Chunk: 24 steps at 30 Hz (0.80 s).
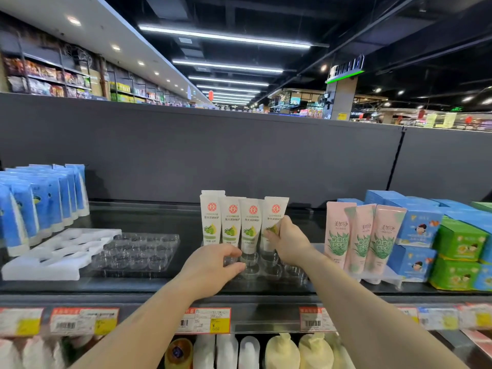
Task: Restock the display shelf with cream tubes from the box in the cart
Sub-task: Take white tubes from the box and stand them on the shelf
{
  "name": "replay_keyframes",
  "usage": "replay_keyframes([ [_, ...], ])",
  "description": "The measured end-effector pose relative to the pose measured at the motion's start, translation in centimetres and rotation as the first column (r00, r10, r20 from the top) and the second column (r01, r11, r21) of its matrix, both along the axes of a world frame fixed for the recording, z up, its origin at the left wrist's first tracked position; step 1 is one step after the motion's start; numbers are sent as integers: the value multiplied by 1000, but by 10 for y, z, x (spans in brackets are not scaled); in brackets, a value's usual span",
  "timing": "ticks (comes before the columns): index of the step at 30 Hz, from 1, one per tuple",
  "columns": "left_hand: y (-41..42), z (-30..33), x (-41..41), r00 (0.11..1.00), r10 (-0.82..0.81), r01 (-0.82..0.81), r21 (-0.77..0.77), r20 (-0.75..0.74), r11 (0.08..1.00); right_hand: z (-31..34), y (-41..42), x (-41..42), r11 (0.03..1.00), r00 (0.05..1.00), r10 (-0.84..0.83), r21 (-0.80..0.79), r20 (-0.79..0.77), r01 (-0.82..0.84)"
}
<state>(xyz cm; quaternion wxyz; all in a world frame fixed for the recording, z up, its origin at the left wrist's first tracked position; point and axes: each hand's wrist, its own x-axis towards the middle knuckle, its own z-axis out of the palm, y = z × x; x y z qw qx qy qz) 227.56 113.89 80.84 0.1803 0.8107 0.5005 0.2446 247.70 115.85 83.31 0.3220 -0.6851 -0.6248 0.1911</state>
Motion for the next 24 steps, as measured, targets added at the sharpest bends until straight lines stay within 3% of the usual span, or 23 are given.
replay_keyframes([
  [17, -8, 12, 2, 1000, -10, 12, -86, 22, 996, -10, 3, 4, 999, 999, 15, -41, -32, -16],
  [24, -28, 29, -10, 995, 9, 0, -82, 99, 997, 7, -42, -14, 998, 1000, -20, -54, 2, 20],
])
